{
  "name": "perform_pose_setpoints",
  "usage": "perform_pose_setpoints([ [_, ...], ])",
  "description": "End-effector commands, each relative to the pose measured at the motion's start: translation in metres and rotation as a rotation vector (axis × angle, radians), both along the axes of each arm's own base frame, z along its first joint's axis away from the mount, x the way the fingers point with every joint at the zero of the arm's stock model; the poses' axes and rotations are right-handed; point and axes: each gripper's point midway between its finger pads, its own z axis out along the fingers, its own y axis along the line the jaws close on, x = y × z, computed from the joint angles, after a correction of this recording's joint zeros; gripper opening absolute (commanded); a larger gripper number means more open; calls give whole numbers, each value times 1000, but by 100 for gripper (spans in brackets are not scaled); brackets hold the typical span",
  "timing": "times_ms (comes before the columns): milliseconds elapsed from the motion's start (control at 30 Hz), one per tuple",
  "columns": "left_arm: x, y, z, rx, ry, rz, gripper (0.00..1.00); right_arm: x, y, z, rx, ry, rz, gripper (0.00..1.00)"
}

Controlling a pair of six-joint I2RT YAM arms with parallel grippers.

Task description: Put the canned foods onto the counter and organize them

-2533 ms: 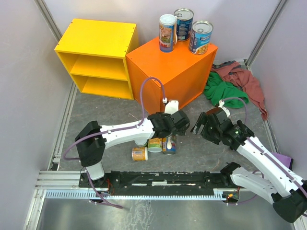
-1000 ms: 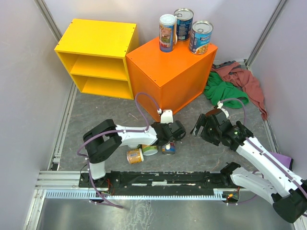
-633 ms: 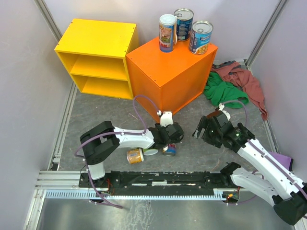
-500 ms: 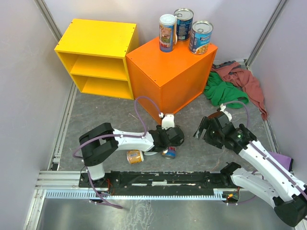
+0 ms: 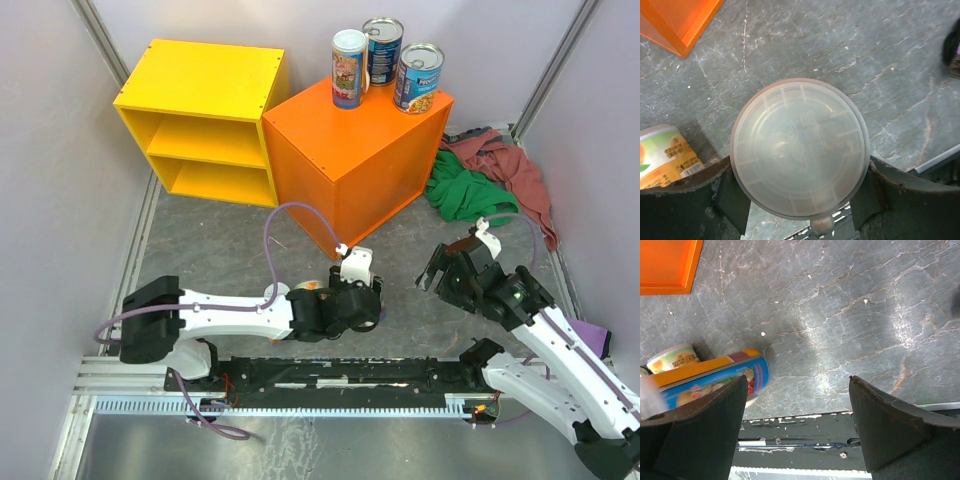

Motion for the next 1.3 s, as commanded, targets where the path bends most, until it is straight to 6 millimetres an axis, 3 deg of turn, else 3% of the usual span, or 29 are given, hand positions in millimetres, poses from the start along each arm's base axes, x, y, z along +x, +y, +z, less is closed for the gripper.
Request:
perform_pose_setpoints([
  [0,8,1,67,-135,-163,51,31,3,-10,17,-2,-64,-52,89],
  [367,-14,1,142,-172,-322,-2,28,-2,-19,34,10,-99,-94,89],
  [533,-18,4,180,-185,-388,-6,28,-1,-22,33,3,-108,-104,89],
  [667,-17,8,223,-206,-444,-10,26,-2,-23,32,8,-108,-112,89],
  [1000,1,22,342,-136,-678,29,23,8,-18,45,10,-132,-110,89],
  [1167,21,16,383,-95,-756,38,23,21,-9,49,4,-145,-82,89],
  [1267,43,20,407,-119,-774,69,22,30,0,52,12,-150,-62,89],
])
